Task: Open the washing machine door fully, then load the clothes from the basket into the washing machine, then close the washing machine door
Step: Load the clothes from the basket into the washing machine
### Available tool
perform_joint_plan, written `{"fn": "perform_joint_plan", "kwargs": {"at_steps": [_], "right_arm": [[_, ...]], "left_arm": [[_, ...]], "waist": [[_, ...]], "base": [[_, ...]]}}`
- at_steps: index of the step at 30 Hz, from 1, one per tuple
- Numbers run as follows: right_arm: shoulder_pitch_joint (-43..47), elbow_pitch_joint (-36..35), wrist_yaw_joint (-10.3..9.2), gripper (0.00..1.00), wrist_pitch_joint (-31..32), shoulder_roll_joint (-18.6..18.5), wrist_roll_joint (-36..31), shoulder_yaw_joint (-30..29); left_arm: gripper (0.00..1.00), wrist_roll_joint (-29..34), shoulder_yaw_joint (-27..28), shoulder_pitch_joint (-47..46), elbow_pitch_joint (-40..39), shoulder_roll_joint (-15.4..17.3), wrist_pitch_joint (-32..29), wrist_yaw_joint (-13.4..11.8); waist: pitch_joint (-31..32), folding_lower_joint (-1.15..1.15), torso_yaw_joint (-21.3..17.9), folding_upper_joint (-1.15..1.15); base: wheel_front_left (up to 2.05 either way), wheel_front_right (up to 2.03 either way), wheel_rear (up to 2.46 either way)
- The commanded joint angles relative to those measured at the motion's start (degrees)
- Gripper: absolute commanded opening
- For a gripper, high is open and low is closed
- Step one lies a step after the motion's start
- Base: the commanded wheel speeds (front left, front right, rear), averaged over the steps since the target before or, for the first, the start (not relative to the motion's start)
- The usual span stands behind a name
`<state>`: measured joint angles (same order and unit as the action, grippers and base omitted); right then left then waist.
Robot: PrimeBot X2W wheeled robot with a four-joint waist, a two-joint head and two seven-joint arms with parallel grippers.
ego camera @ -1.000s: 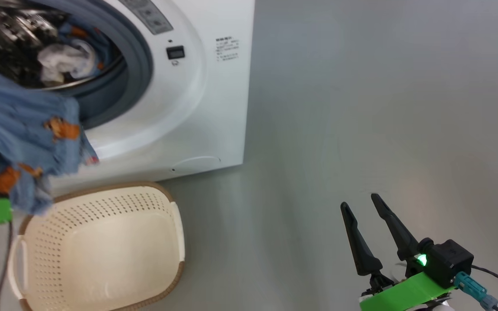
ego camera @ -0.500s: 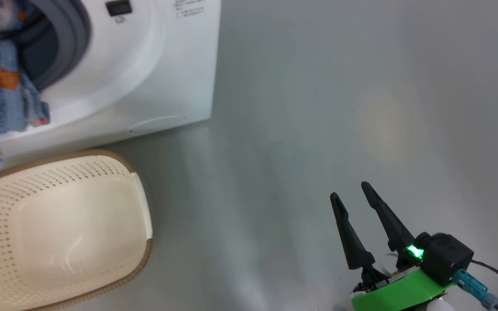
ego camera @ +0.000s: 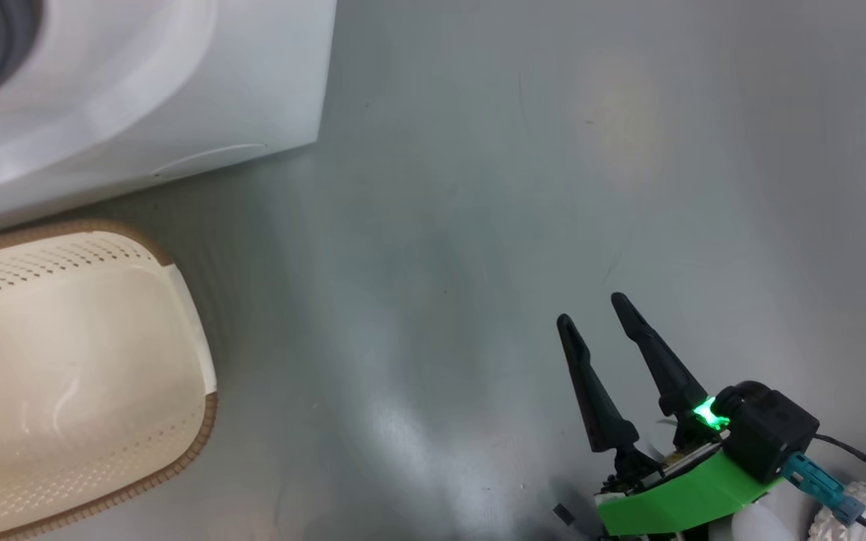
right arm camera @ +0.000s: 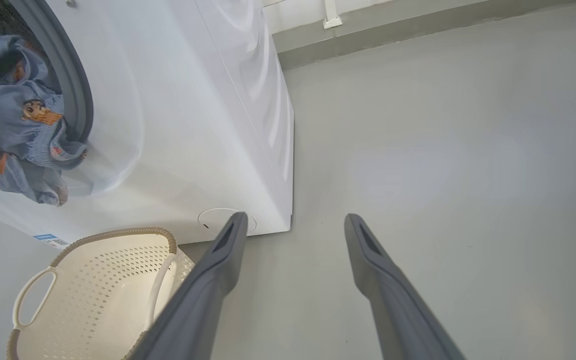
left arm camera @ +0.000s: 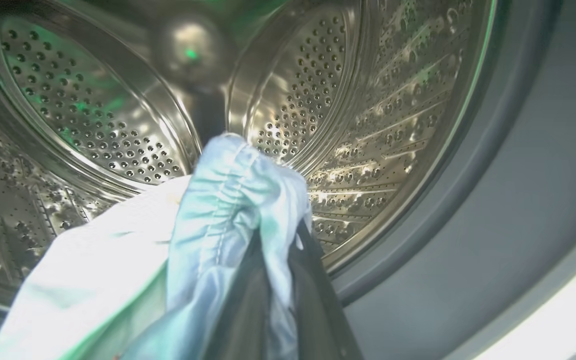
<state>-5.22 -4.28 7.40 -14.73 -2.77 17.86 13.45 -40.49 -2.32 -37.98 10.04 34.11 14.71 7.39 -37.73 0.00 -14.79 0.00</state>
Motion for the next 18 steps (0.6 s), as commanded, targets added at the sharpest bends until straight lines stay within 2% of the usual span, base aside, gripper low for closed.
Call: {"fn": "perform_joint_plan", "kwargs": {"at_steps": [1, 6, 18], "right_arm": [[-0.4, -1.1, 0.09, 1.00, -0.3, -0.1, 0.7, 2.0], [-0.6, -0.7, 0.09, 1.00, -0.3, -0.1, 1.1, 2.9], [-0.8, -0.3, 0.09, 1.00, -0.3, -0.1, 2.1, 5.1]], "left_arm": [[0.00, -0.7, -0.5, -3.3, 1.1, 5.1, 0.3, 0.1], [0.00, -3.4, -7.5, -10.5, 6.9, 8.9, -0.2, 0.1], [0.00, -6.6, -15.8, -25.6, 15.0, 11.2, -5.0, 0.1]], "waist": [[-1.1, 0.00, -0.5, 0.00], [-2.1, 0.00, -0.7, 0.00], [-4.1, 0.00, -2.0, 0.00]], "base": [[0.00, 0.00, 0.00], [0.00, 0.00, 0.00], [0.00, 0.00, 0.00]]}}
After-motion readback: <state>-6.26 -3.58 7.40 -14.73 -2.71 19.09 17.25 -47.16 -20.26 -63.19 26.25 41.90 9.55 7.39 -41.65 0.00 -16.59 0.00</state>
